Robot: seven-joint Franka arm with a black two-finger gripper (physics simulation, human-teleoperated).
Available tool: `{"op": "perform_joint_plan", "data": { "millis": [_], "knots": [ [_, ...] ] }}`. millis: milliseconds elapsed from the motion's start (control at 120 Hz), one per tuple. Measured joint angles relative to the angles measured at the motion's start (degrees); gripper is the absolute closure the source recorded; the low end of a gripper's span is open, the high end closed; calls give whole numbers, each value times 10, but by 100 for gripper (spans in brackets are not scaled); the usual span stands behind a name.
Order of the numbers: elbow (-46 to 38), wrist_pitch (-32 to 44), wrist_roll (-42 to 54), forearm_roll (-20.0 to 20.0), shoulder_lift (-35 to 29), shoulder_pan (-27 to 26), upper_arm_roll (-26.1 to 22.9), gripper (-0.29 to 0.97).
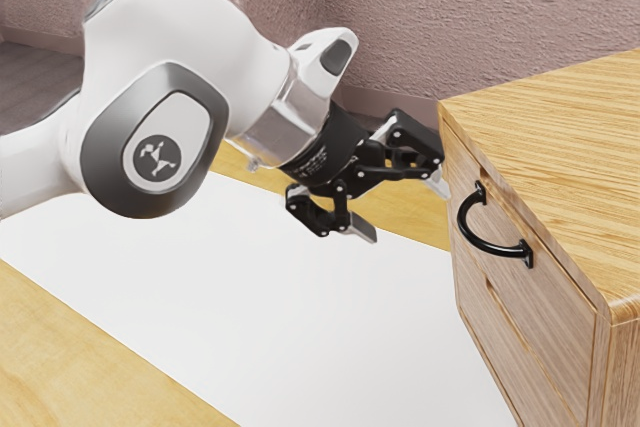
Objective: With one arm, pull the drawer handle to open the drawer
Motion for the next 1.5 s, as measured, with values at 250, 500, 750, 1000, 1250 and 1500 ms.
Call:
{"op": "perform_joint_plan", "data": {
  "millis": [250, 500, 750, 1000, 1250, 1500],
  "knots": [
    [-6, 32, -24, -9, 11, 0, -15, 0],
    [-22, 47, -41, -13, 12, -1, -27, 0],
    [-32, 56, -52, -15, 12, 0, -30, 0],
    [-59, 59, -59, -16, -1, 0, -30, 0],
    [-115, 60, -63, -17, -56, 6, -25, 0],
    [-170, 60, -66, -17, -113, 8, -19, 0]
  ]
}}
